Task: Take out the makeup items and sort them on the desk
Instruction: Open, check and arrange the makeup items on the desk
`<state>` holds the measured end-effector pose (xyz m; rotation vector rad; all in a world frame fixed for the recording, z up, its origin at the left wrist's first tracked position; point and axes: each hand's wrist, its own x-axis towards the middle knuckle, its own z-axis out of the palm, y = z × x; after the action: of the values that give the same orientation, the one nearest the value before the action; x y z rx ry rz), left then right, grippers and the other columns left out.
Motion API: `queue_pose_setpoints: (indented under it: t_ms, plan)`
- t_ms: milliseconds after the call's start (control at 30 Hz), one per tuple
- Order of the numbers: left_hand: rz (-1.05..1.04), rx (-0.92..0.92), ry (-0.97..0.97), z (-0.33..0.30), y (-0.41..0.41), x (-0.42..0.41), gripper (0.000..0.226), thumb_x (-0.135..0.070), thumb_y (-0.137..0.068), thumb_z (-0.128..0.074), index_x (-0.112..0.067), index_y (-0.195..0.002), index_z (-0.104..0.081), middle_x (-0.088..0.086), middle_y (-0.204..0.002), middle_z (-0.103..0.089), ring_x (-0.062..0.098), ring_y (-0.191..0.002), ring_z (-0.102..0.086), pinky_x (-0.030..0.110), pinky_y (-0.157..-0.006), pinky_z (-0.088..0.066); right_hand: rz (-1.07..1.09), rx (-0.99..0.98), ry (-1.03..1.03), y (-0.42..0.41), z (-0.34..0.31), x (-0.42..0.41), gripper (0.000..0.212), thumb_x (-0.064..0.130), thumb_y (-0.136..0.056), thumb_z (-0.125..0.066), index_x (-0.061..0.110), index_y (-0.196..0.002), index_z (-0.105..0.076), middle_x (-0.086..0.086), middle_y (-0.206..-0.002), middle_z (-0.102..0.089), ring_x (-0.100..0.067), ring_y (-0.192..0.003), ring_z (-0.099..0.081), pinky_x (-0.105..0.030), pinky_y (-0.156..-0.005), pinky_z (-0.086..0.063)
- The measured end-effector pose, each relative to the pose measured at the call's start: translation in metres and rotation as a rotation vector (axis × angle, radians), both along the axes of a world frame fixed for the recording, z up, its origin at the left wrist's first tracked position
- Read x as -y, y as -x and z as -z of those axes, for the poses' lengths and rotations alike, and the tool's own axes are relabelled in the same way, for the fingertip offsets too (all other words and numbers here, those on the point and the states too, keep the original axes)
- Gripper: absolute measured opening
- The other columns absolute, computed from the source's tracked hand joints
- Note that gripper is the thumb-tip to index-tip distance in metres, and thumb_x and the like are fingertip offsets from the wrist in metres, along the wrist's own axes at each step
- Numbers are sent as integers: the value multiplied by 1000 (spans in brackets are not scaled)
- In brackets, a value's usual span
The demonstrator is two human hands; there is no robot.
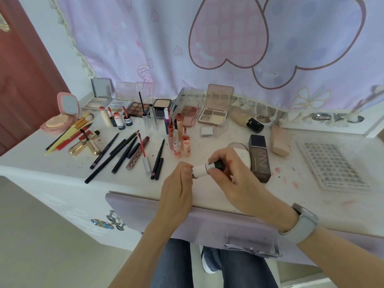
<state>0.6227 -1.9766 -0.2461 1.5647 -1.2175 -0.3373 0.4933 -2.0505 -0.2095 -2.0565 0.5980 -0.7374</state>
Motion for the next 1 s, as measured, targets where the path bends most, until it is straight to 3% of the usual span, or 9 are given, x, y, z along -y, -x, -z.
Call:
queue_pose_setpoints:
  t_ms: [167,333,400,500,567,633,700,800,1000]
  plan:
    - [-38,110,-17,0,4,0,31,-38,-92,-18,-27,-74,-40,-6,-58,-38,9,-54,-38,19,-48,-28,67,-99,44,-1,-12,9,24,48,-89,-34,34,-89,-53,12,-62,-57,-3,-52,-45,-23,-55,-39]
    - [-79,92,-7,-1,3,1,35,-43,-95,-15,-29,-72,-37,-8,-58,-37,8,-50,-35,16,-48,-29,51,-24,119,3,-9,12,23,11,-91,-48,29,-105,-50,9,-84,-52,-8,-60,-45,-17,-52,-36]
    - [-78,108,-11,-1,3,2,34,-41,-94,-15,-29,-72,-37,-8,-58,-36,8,-50,-36,16,-49,-30,19,-92,108,4,-11,11,24,25,-89,-47,31,-112,-48,14,-91,-53,-8,-65,-48,-20,-57,-41]
    - [-74,133,-25,1,3,2,28,-37,-91,-18,-28,-72,-37,-7,-58,-37,8,-50,-37,17,-49,-30,107,-248,150,-1,-13,14,35,49,-86,-31,23,-93,-55,8,-65,-58,-6,-51,-45,-29,-58,-45]
    - [-75,135,-30,1,3,2,29,-37,-91,-18,-28,-72,-37,-8,-58,-37,8,-51,-37,17,-49,-30,108,-165,153,-1,-11,16,15,31,-92,-40,26,-93,-54,6,-68,-54,-6,-52,-43,-21,-53,-39]
    - [-83,113,-31,1,2,3,30,-38,-91,-17,-26,-72,-38,-8,-58,-36,7,-52,-37,17,-49,-30,36,-86,165,2,-13,16,30,15,-89,-49,39,-107,-46,11,-89,-51,-5,-64,-46,-17,-55,-38]
    - [-87,127,-30,2,2,3,31,-39,-92,-16,-27,-72,-37,-9,-58,-36,7,-51,-37,18,-49,-30,27,-125,186,5,-16,18,32,25,-87,-47,42,-114,-44,17,-98,-50,-6,-73,-49,-19,-59,-40]
    - [-89,127,-32,2,4,3,36,-46,-95,-12,-32,-72,-36,-9,-57,-37,8,-49,-35,18,-48,-30,77,-331,306,3,-18,24,32,43,-89,-34,33,-110,-56,19,-76,-57,-3,-62,-50,-24,-59,-39]
    - [42,60,-63,-1,-2,1,17,-30,-97,-39,-45,-101,-46,-17,-77,-59,2,-67,-53,17,-63,-42,-3,-346,328,7,-21,29,33,22,-95,-45,19,-127,-54,21,-80,-44,2,-71,-45,-6,-70,-34]
